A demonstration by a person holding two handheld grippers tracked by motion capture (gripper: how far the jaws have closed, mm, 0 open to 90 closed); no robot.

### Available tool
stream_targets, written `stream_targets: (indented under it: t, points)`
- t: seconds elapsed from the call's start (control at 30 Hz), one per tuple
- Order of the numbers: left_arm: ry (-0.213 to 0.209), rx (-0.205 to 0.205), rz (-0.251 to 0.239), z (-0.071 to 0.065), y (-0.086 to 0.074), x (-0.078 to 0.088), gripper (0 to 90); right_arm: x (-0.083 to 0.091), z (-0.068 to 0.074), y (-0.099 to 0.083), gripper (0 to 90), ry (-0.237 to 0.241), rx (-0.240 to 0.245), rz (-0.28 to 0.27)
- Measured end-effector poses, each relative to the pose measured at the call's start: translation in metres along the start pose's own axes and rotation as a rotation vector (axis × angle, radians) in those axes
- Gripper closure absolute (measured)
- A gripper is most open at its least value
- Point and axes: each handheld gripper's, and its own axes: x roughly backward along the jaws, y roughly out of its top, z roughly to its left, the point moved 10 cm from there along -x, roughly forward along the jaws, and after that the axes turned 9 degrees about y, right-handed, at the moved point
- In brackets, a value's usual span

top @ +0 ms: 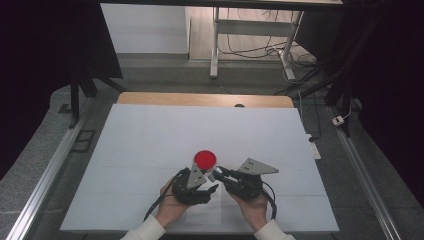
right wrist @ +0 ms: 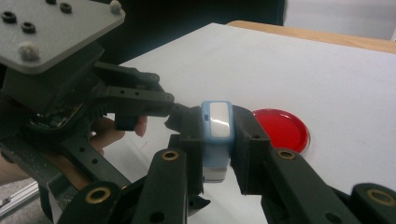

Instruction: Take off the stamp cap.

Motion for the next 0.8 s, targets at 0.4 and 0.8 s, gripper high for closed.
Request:
stream_targets:
  t: [0.4, 0.8]
  points:
    - [0.052, -0.035, -0.024, -0.0006, 0.0033, -0.0020, 50.7, 0.0011, -0.0025, 0.0011, 75.3, -0.023, -0.031, -0.019]
    - [0.075, -0.059, -0.026, 0.0003, 0.0034, -0.0044, 57.3, 0.0002, -0.0030, 0.0010, 75.3, -0.035, -0.040, -0.023]
